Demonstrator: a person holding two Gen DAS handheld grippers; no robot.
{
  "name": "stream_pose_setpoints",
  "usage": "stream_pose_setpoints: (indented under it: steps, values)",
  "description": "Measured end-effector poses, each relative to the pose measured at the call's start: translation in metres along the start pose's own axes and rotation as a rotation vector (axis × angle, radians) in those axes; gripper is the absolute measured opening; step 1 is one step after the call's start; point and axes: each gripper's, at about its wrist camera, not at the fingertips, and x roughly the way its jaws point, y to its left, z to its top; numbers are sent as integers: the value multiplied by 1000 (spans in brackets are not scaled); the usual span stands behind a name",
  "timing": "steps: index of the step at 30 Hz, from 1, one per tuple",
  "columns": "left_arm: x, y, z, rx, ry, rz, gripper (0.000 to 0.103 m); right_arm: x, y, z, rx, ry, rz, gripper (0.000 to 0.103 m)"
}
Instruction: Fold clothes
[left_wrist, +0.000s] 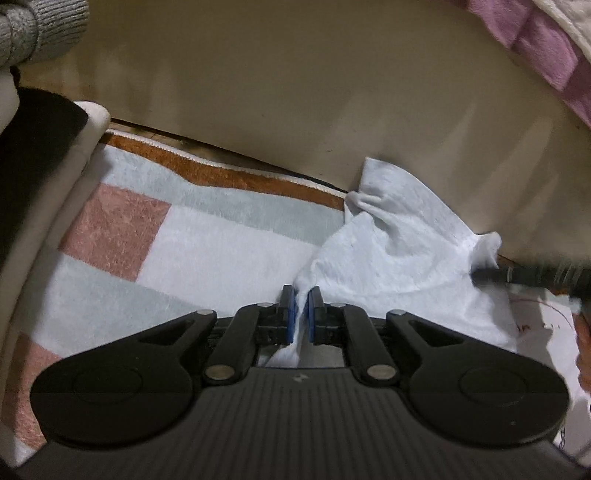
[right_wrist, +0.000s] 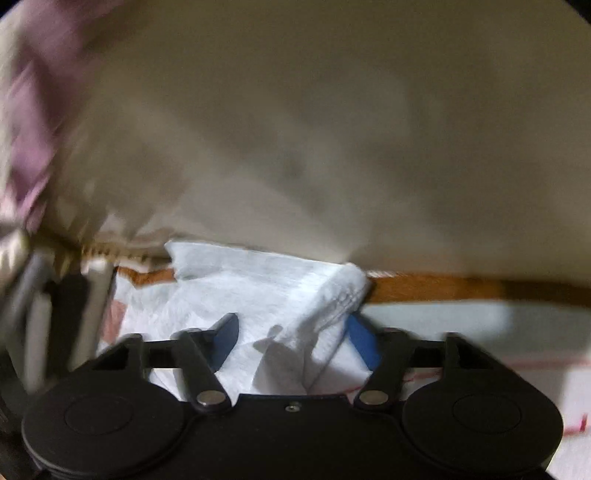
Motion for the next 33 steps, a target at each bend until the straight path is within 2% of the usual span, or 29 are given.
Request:
stream_pose_setpoints:
  steps: [1,2,4,6,7,8,9,10,13,15,18,20,21,23,26,27,29,30,32,33]
  values:
    - [-2,-2,-1,-5,-8,9,6,3,11,-2,-105,23,-29,5]
    - [-4,-4,-3,-10,-15,18,6,-2,24,-7,-216,-6,-64,5]
    - [-16,-9,-12,21,-71,30,6,-24,49,-20,-406,-111,-73,5]
    - [-18,-9,-23,40,-83,36,7,-50,72,-38,-566,-196,-82,5]
    - [-19,-10,-28,49,-88,39,10,-62,82,-53,-688,-238,-86,5]
    - [-20,-10,-34,58,-94,42,16,-68,94,-72,-843,-273,-102,5]
    - [-21,-10,-39,67,-100,45,17,-74,105,-94,-1015,-302,-121,5]
    - [-22,-10,-44,77,-105,48,18,-73,113,-123,-1217,-307,-138,5]
    - [-29,-3,-47,13,-113,60,25,-71,116,-177,-1552,-249,-95,5]
    - [-39,2,-48,-34,-140,49,32,-72,106,-203,-1668,-215,-72,5]
    - [-55,-1,-49,-50,-164,6,36,-76,85,-236,-1818,-175,-72,5]
    - [-64,-8,-50,-55,-181,-12,43,-78,72,-253,-1907,-191,-90,5]
    - [-68,-11,-51,-54,-198,-13,43,-80,66,-258,-1941,-206,-99,5]
    - [-72,-18,-54,-50,-209,-28,45,-82,59,-258,-1940,-190,-110,4]
    - [-69,-28,-58,-39,-184,-74,54,-82,55,-250,-1849,-168,-137,4]
    - [-68,-32,-60,-35,-176,-89,55,-85,56,-244,-1778,-148,-143,6]
    - [-66,-39,-62,-27,-160,-120,57,-93,56,-222,-1531,-82,-118,14]
    - [-57,-40,-63,-42,-137,-121,59,-96,54,-209,-1392,-50,-97,28]
    - [-39,-43,-64,-55,-95,-121,63,-93,43,-191,-1122,-15,-37,47]
    - [-30,-46,-66,-50,-76,-119,63,-91,37,-182,-987,2,-8,52]
